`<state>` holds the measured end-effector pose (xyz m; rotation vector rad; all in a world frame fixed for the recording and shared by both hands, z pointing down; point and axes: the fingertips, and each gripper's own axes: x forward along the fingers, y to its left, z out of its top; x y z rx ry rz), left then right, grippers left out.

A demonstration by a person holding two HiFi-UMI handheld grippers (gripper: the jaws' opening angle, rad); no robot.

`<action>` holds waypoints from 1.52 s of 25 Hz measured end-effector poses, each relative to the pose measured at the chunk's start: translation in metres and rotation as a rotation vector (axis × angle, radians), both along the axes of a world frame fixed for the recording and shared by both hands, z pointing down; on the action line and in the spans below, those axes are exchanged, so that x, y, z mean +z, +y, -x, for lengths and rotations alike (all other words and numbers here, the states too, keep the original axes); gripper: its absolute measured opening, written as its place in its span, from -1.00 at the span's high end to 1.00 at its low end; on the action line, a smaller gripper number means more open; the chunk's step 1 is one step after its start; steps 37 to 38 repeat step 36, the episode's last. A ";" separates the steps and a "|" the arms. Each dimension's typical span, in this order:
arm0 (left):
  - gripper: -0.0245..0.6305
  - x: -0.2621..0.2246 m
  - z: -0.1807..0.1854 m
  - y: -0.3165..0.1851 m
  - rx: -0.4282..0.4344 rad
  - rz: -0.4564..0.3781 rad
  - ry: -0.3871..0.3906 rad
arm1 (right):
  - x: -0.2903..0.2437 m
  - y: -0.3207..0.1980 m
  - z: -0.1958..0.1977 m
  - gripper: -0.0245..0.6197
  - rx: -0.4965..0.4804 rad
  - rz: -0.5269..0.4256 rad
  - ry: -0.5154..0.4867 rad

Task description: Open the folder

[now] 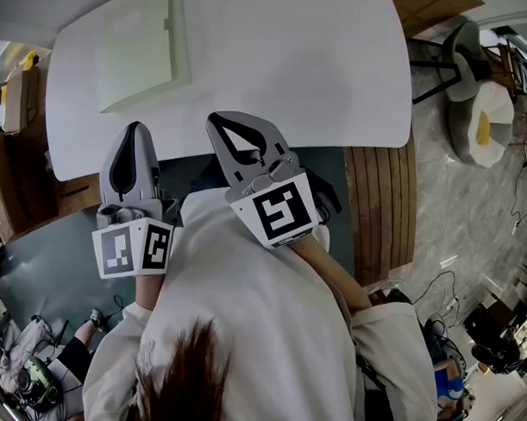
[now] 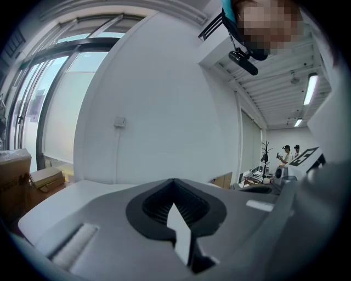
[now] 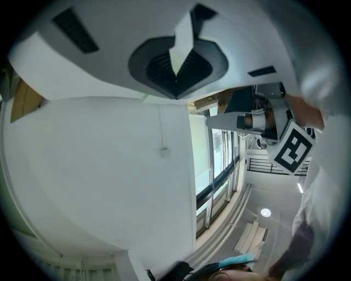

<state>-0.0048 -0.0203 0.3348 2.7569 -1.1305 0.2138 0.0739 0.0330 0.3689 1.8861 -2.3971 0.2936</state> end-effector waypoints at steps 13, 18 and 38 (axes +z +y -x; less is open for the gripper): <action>0.90 0.003 0.007 -0.004 0.000 0.002 0.005 | 0.002 -0.003 0.008 0.90 -0.007 0.002 0.014; 0.90 0.001 0.008 0.000 -0.002 -0.002 0.007 | 0.001 0.000 0.009 0.90 -0.010 0.001 0.018; 0.90 0.000 0.012 -0.001 -0.010 -0.003 0.013 | 0.001 -0.001 0.011 0.90 -0.019 0.002 0.023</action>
